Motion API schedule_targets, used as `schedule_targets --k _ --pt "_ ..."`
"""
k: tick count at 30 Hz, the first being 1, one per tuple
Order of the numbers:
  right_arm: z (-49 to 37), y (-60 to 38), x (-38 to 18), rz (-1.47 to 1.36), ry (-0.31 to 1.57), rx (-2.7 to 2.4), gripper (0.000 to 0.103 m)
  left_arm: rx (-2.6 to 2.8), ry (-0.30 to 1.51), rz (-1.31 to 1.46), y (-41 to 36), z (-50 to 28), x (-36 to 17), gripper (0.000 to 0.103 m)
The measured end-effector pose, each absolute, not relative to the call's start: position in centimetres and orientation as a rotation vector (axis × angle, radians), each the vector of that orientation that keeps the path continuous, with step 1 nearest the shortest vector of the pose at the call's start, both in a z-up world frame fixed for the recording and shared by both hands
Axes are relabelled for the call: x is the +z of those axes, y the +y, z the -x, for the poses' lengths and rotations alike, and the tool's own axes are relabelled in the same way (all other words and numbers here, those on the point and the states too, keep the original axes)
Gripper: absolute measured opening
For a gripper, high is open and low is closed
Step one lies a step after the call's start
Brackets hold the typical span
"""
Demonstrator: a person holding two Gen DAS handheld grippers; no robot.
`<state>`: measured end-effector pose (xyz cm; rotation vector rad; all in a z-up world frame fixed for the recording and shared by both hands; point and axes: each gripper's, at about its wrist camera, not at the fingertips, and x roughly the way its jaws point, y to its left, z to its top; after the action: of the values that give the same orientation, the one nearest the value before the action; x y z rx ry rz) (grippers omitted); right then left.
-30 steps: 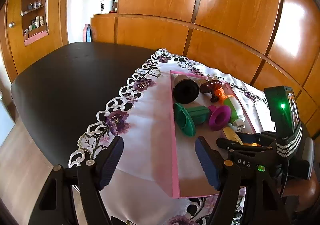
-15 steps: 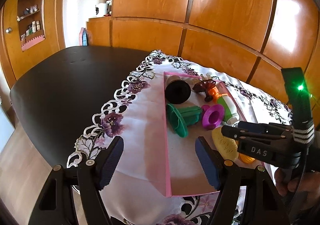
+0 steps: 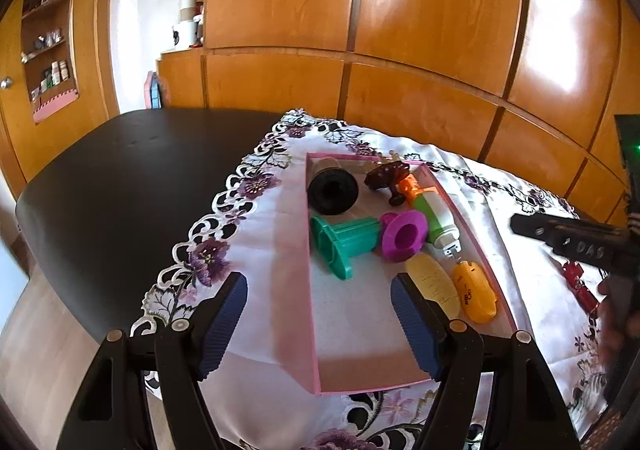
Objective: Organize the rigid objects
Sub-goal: 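Carry the yellow soap bar into the tray and open the right tool, then close the left tool on the small red block while the right tool approaches the red tube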
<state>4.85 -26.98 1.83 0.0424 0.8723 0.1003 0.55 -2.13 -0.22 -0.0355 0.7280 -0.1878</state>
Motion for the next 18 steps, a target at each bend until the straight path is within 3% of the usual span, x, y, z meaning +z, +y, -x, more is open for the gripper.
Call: schedule_targets --k 18 --pt "2.3 -49.3 2.0 -0.202 0.847 -0.451 0.046 -0.332 0.708 -0.115 -9.3 -0.5 1.0 0.075"
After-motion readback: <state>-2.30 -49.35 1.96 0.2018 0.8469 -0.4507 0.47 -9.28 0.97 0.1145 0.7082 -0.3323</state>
